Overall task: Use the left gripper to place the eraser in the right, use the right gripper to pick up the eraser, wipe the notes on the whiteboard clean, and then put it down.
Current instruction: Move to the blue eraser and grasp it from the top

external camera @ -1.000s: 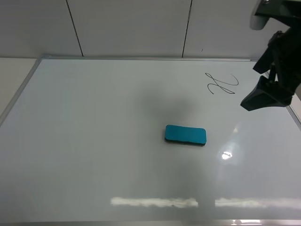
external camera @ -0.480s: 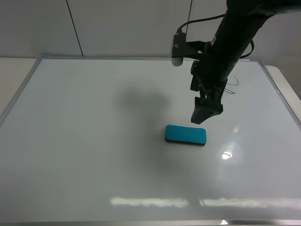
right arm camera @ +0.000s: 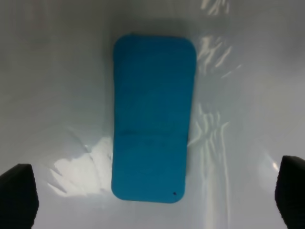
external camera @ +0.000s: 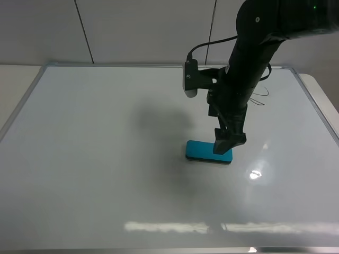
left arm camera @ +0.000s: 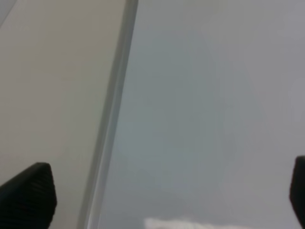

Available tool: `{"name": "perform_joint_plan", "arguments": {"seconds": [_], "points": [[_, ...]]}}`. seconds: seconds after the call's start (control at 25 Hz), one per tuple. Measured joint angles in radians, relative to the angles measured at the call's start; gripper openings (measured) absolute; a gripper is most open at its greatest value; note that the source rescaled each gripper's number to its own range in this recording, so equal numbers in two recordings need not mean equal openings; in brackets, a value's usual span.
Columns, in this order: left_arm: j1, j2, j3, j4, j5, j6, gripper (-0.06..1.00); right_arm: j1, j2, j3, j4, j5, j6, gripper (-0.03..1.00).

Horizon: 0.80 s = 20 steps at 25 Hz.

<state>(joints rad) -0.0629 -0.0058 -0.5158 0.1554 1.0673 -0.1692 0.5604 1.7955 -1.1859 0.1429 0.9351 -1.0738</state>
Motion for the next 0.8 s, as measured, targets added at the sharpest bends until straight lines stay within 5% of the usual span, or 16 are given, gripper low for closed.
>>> {"name": "perform_joint_plan", "arguments": {"seconds": [0.8], "points": [[0.000,0.000,0.000,0.000,0.000,0.000,1.00,0.029,0.002,0.225,0.026,-0.356,0.011,1.00]]}}
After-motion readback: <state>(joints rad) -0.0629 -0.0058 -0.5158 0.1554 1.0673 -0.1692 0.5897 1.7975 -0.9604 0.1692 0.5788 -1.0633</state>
